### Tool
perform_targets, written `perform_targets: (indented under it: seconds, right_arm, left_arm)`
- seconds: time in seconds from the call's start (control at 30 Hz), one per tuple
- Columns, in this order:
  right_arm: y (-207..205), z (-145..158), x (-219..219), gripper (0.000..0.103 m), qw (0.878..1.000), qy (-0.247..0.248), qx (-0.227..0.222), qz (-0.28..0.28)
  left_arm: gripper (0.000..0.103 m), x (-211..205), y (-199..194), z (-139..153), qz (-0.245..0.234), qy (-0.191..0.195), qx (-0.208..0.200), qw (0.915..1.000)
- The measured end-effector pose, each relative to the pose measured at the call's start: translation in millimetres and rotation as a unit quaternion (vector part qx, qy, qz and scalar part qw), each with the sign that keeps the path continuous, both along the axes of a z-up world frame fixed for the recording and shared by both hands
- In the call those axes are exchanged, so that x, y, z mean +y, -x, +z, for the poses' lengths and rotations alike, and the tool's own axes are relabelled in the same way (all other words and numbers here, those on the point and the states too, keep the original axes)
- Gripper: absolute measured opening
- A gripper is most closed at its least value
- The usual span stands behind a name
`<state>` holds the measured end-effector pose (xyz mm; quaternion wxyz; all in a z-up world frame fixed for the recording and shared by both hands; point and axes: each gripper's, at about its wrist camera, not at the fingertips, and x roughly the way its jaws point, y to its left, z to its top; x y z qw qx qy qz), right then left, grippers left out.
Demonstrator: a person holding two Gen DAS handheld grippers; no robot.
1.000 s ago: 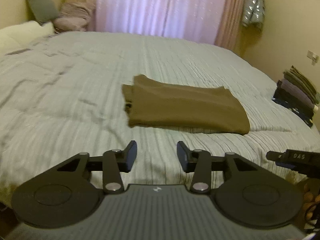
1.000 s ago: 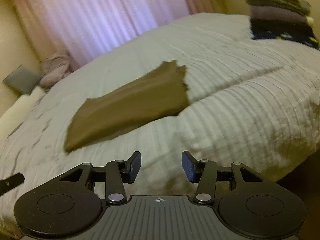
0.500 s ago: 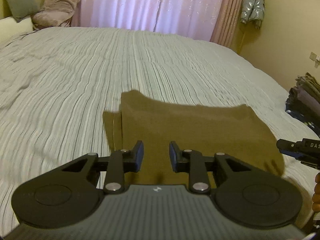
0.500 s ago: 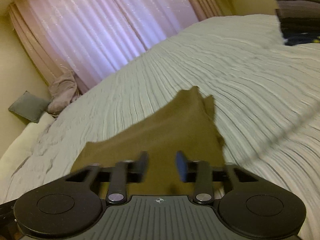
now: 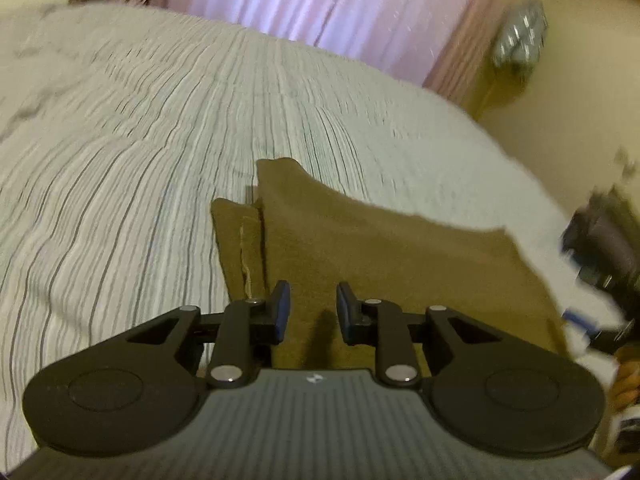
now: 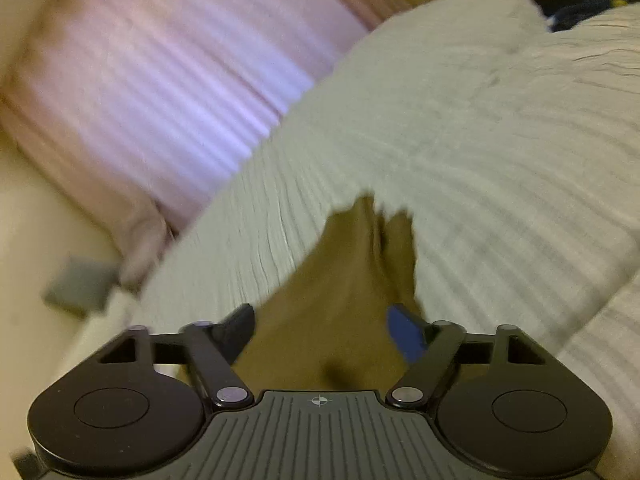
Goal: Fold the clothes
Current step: 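Grasp the shirt bundle edge with both tools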
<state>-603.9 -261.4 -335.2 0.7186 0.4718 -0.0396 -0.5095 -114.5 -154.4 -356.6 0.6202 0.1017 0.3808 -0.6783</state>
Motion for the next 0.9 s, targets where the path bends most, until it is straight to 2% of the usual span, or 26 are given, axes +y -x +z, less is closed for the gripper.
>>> perform_targets:
  seconds: [0.1, 0.2, 0.33, 0.37, 0.4, 0.5, 0.53, 0.57, 0.63, 0.7, 0.73, 0.77, 0.8, 0.83, 0.87, 0.9]
  right_arm:
    - [20, -11, -9, 0.076, 0.999, -0.035, -0.008, -0.009]
    - [34, -34, -21, 0.076, 0.996, -0.075, -0.057, 0.008]
    - [40, -48, -31, 0.074, 0.992, -0.077, -0.095, 0.041]
    - [40, -51, -35, 0.063, 0.990, -0.079, -0.104, 0.052]
    - [39, -55, -39, 0.059, 0.988, -0.085, -0.112, 0.060]
    - [36, -67, -50, 0.056, 0.984, -0.099, -0.133, 0.071]
    - [36, -68, -53, 0.051, 0.983, -0.101, -0.136, 0.071]
    - [36, -69, -56, 0.038, 0.982, -0.107, -0.136, 0.070]
    - [34, -69, -61, 0.026, 0.983, -0.122, -0.123, 0.067]
    - [30, -59, -65, 0.023, 0.985, -0.133, -0.090, 0.061]
    - [18, -48, -64, 0.022, 0.989, -0.126, -0.046, 0.060]
    - [-4, -31, -62, 0.022, 0.992, -0.108, 0.023, 0.061]
    - [-25, -15, -59, 0.022, 0.990, -0.089, 0.092, 0.062]
    - [-47, 2, -56, 0.022, 0.983, -0.070, 0.161, 0.062]
    - [-69, 19, -54, 0.022, 0.970, -0.051, 0.229, 0.062]
    - [-90, 35, -51, 0.022, 0.953, -0.031, 0.295, 0.062]
  left_arm:
    - [0.021, 4, -22, -4, 0.015, -0.007, 0.064, 0.9978]
    - [0.022, 6, -42, -9, 0.035, -0.016, 0.106, 0.9936]
    - [0.022, 7, -62, -20, 0.049, -0.021, 0.157, 0.9862]
    - [0.022, 6, -66, -23, 0.051, -0.022, 0.170, 0.9838]
    - [0.022, 6, -69, -26, 0.053, -0.024, 0.184, 0.9812]
    - [0.022, 4, -74, -35, 0.056, -0.028, 0.211, 0.9755]
    - [0.022, 3, -75, -39, 0.057, -0.029, 0.216, 0.9743]
    - [0.022, 3, -76, -41, 0.057, -0.032, 0.218, 0.9739]
    - [0.022, 3, -78, -44, 0.057, -0.039, 0.220, 0.9730]
    - [0.022, 4, -80, -46, 0.056, -0.042, 0.222, 0.9724]
    - [0.022, 4, -81, -47, 0.056, -0.043, 0.223, 0.9722]
    - [0.022, 3, -83, -47, 0.056, -0.043, 0.225, 0.9717]
    - [0.022, 4, -84, -48, 0.056, -0.043, 0.227, 0.9713]
    - [0.022, 5, -86, -48, 0.057, -0.042, 0.229, 0.9708]
    - [0.022, 6, -88, -48, 0.059, -0.041, 0.231, 0.9703]
    - [0.022, 7, -90, -48, 0.061, -0.040, 0.233, 0.9697]
